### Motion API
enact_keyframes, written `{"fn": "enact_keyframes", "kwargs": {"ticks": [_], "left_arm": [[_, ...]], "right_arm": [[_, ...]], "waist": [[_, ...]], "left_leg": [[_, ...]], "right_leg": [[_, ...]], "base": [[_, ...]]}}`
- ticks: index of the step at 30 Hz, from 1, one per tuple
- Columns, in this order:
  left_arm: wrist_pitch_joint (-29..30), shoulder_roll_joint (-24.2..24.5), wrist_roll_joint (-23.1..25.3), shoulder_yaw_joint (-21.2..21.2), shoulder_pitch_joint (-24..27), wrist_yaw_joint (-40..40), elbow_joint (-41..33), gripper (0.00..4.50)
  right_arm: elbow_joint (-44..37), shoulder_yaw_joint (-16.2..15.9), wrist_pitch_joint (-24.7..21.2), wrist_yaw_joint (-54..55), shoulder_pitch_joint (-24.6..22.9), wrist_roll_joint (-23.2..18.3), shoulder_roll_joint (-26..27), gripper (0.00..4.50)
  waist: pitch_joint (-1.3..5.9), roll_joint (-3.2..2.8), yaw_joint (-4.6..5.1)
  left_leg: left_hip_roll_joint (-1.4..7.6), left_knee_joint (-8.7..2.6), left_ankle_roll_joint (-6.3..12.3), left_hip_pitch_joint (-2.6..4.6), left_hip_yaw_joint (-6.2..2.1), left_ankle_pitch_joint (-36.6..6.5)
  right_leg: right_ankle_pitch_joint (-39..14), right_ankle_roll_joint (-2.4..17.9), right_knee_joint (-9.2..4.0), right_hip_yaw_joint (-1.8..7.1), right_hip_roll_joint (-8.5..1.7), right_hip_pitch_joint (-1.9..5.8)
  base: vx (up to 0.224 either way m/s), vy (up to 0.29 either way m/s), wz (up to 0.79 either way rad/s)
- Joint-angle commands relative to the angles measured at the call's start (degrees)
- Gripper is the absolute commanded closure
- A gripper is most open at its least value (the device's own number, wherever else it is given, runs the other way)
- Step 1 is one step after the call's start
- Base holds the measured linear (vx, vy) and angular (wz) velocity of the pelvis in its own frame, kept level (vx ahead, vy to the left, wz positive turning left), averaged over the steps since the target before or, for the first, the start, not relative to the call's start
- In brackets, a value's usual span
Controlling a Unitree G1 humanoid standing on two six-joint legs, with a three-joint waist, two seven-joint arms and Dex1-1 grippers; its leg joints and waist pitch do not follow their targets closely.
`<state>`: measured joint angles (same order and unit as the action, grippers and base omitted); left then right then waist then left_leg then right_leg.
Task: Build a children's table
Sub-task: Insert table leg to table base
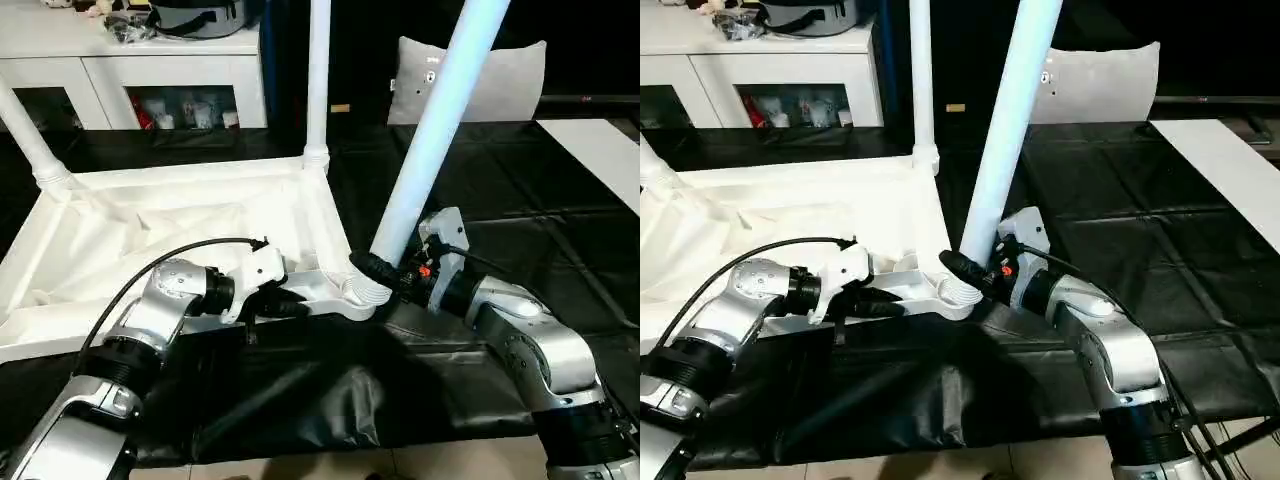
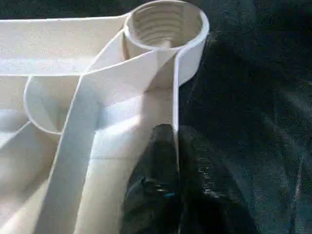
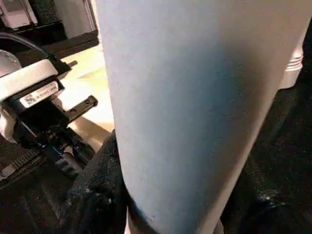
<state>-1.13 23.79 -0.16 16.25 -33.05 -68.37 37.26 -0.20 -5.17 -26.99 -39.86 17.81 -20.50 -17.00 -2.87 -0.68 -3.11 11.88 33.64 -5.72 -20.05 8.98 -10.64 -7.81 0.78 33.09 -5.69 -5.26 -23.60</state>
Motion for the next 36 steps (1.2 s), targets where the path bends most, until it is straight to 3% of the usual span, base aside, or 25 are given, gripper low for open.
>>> {"fn": "enact_keyframes", "kwargs": {"ticks": [1, 4, 7, 9, 11, 13, 16, 20, 23, 30, 33, 36], "left_arm": [[0.75, 0.68, 1.29, 1.27, 0.90, -0.69, 0.92, 4.48], [-0.26, 1.21, 2.30, 2.31, 0.83, -1.50, 0.64, 4.50], [-1.43, 0.91, 0.69, 2.22, 1.07, -3.97, -1.14, 4.50], [-1.77, 1.09, 0.25, 2.86, 1.23, -5.98, -2.75, 4.50], [-1.73, 1.19, 0.24, 3.21, 1.26, -6.63, -3.41, 4.50], [-1.63, 1.13, -0.20, 3.67, 0.99, -7.84, -4.64, 4.50], [-2.77, 1.12, 0.52, 4.06, 0.35, -7.67, -4.35, 4.50], [-4.23, 0.72, 2.03, 4.03, -0.47, -6.12, -3.19, 4.50], [-4.61, 0.74, 2.59, 4.05, -0.71, -5.20, -2.66, 4.50], [-4.15, 0.73, 1.88, 3.24, -0.16, -4.88, -2.91, 4.50], [-3.40, 0.29, 0.68, 2.00, 0.15, -4.10, -2.72, 4.50], [-2.78, -0.16, 0.04, 1.21, 0.18, -3.30, -2.49, 4.50]], "right_arm": [[-0.73, -1.04, -0.89, -0.85, 1.17, 0.01, -0.56, 2.57], [0.25, -2.14, -1.99, -1.93, 2.21, 0.47, -1.25, 2.57], [2.88, -3.74, -2.77, -3.40, 4.18, 1.59, -1.91, 2.57], [4.52, -4.22, -3.01, -4.04, 5.16, 1.94, -1.94, 2.57], [5.33, -4.42, -2.92, -4.24, 5.54, 2.23, -1.94, 2.57], [7.65, -5.54, -2.89, -5.03, 6.40, 3.03, -2.25, 2.57], [8.95, -6.34, -2.96, -6.61, 6.77, 2.88, -2.39, 2.58], [9.99, -6.62, -3.33, -8.61, 7.06, 2.08, -2.41, 2.59], [10.98, -6.58, -2.76, -8.82, 7.18, 2.76, -2.40, 2.59], [13.16, -2.48, 0.01, -7.24, 5.60, 0.85, -0.59, 2.59], [13.09, 1.18, 2.97, -6.74, 1.58, -1.97, 1.75, 2.59], [13.34, 2.34, 5.99, -6.36, -1.09, -2.42, 3.16, 2.59]], "waist": [[3.50, 0.15, -0.23], [3.59, 0.09, -0.20], [3.76, 0.20, -0.22], [3.90, 0.64, -0.32], [4.04, 0.40, -0.63], [4.08, 0.72, -0.90], [4.01, 0.77, -0.98], [3.88, 0.75, -1.03], [3.90, 0.80, -1.15], [3.86, 0.54, -1.50], [4.04, 0.08, -1.84], [4.15, -0.02, -2.01]], "left_leg": [[0.21, -4.19, 1.34, -0.06, 0.12, -17.59], [0.33, -4.27, 1.41, -0.15, 0.09, -16.99], [0.52, -4.27, 1.38, -0.23, 0.20, -15.58], [0.68, -4.20, 1.62, -0.23, 0.41, -13.86], [0.84, -4.18, 1.57, -0.25, 0.45, -12.10], [0.79, -4.11, 1.86, -0.27, 0.64, -10.82], [0.78, -4.13, 1.89, -0.28, 0.68, -10.53], [0.73, -4.19, 1.47, -0.10, 0.68, -12.17], [0.78, -4.22, 1.20, -0.12, 0.65, -12.23], [0.82, -4.32, 0.78, 0.07, 0.56, -13.96], [0.86, -4.32, 0.69, 0.11, 0.49, -14.12], [0.92, -4.39, 0.71, 0.04, 0.50, -14.23]], "right_leg": [[-32.71, 3.02, -5.56, 1.68, -2.67, 2.79], [-30.85, 3.80, -5.21, 1.85, -2.68, 2.91], [-27.00, 5.53, -4.60, 2.14, -2.67, 3.02], [-23.93, 7.05, -4.20, 2.41, -2.77, 3.08], [-20.70, 8.40, -3.58, 2.57, -2.86, 3.21], [-17.46, 9.74, -3.16, 2.67, -2.77, 3.40], [-17.28, 9.86, -3.12, 2.66, -2.78, 3.52], [-21.30, 8.42, -3.67, 2.61, -2.83, 3.42], [-21.47, 8.07, -3.70, 2.63, -2.83, 3.44], [-22.98, 7.74, -3.99, 2.52, -2.84, 3.26], [-21.73, 8.15, -3.83, 2.52, -2.92, 3.31], [-19.14, 9.08, -3.71, 2.54, -2.87, 3.35]], "base": [[0.000, 0.000, 0.00], [0.000, 0.000, 0.00], [0.000, 0.000, 0.00], [0.000, 0.000, 0.00], [0.000, 0.000, 0.00], [0.000, 0.000, 0.00], [0.000, 0.000, 0.00], [0.000, 0.000, 0.00], [0.000, 0.000, 0.00], [0.000, 0.000, 0.00], [0.000, 0.000, 0.00], [0.000, 0.000, 0.00]]}}
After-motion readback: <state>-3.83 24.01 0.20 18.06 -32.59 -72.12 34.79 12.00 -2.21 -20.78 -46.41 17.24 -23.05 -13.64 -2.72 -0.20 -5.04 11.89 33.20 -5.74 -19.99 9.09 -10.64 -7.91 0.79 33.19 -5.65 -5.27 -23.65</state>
